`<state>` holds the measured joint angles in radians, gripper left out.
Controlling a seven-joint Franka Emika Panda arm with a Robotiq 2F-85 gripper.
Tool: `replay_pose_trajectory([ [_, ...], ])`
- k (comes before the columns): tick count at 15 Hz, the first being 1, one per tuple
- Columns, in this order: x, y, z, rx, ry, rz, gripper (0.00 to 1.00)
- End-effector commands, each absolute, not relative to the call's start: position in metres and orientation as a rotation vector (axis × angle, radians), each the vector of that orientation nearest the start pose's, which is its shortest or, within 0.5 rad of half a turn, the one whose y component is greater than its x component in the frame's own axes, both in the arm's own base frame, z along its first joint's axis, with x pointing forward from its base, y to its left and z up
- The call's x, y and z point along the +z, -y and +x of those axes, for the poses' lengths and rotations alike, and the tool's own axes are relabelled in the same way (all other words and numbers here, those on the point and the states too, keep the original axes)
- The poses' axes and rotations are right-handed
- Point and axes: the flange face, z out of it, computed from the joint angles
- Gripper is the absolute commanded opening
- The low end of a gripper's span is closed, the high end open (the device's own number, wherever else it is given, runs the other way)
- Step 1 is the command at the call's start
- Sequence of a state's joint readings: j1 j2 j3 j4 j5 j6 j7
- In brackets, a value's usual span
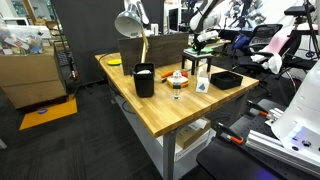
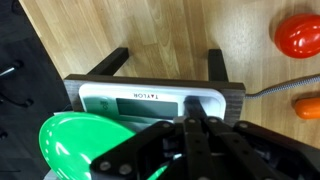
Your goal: Get the green plate
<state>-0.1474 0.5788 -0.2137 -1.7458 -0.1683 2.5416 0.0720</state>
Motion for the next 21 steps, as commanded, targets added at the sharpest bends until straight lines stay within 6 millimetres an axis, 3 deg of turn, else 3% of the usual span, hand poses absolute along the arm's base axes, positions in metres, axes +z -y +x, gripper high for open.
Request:
replay_pose_trajectory([
  [1,0.235,0.213,0.649,-0.168,-0.272,-3.343,0.00],
  [5,0.236,0.210,0.649,-0.145,-0.142,-3.370,0.00],
  [9,0.244,0.216,0.648,-0.167,-0.134,-3.388,0.00],
  [18,0.289,0.225,0.644,-0.395,-0.293,-3.373,0.00],
  [21,0.312,0.226,0.643,-0.510,-0.318,-3.367,0.00],
])
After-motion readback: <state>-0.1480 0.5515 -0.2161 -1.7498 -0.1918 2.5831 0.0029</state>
